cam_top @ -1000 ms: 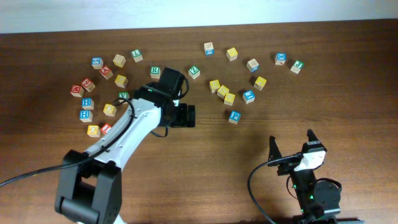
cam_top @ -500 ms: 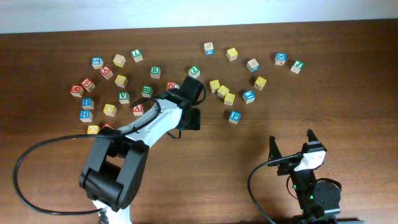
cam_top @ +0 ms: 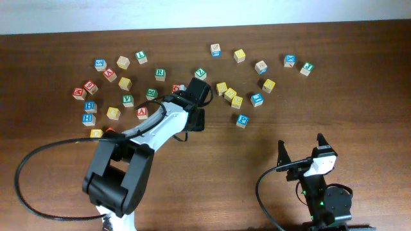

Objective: Spell out CVPR
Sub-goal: 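Lower the left gripper and grasp the yellow C block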

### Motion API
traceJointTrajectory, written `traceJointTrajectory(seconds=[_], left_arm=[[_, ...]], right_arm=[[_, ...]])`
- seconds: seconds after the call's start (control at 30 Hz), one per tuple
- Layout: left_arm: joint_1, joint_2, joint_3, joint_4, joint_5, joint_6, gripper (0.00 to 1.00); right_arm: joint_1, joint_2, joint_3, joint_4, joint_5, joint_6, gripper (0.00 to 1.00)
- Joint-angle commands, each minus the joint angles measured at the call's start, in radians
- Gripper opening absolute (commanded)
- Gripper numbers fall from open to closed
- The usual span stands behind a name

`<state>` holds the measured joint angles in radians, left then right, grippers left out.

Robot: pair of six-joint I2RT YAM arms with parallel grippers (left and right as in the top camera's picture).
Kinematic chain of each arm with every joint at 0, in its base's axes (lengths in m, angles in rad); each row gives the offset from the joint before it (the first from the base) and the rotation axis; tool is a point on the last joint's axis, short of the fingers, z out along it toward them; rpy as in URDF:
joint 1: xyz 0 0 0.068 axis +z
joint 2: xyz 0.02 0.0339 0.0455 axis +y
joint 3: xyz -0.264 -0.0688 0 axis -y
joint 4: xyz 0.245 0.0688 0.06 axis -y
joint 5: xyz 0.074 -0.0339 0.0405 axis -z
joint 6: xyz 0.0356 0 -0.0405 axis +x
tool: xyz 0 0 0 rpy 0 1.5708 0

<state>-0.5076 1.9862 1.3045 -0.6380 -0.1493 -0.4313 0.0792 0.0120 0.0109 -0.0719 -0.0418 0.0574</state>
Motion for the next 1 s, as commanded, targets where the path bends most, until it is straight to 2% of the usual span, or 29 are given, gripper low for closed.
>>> traceJointTrajectory(seconds=[0.0,0.13,0.27,0.33,0.53,0.6,0.67,0.87,0.97], left_arm=[[0.006,0.045,0.014,0.002,-0.013,-0.002,0.43],[0.006,0.043,0.019,0.002,-0.016,-0.002,0.43],[0.006,0.042,0.055,-0.019,-0.016,-0.002,0.38],[0.006,0.042,0.076,-0.045,-0.016,-0.002,0.33],[0.006,0.042,0.079,-0.068,-0.015,-0.002,0.32],[0.006,0.043,0.079,-0.090,-0.012,-0.002,0.37],[0.006,0.043,0.078,-0.100,-0.013,-0.002,0.38],[0.006,0.043,0.079,-0.089,-0.012,-0.002,0.36],[0.006,0.043,0.079,-0.079,-0.011,-0.002,0.29]], right_arm=[[-0.002,-0.008,-0.005,-0.006,0.005,0.010,0.98],[-0.002,-0.008,-0.005,-0.006,0.005,0.010,0.98],[-0.002,-0.008,-0.005,-0.006,0.005,0.010,0.98],[-0.002,-0.008,-0.005,-0.006,0.005,0.010,0.98],[-0.002,-0.008,-0.005,-0.006,0.005,0.010,0.98],[-0.002,-0.008,-0.005,-0.006,0.005,0.010,0.99],[-0.002,-0.008,-0.005,-0.006,0.005,0.010,0.98],[-0.002,-0.008,-0.005,-0.006,0.005,0.010,0.98],[-0.002,-0.008,-0.005,-0.006,0.005,0.010,0.98]])
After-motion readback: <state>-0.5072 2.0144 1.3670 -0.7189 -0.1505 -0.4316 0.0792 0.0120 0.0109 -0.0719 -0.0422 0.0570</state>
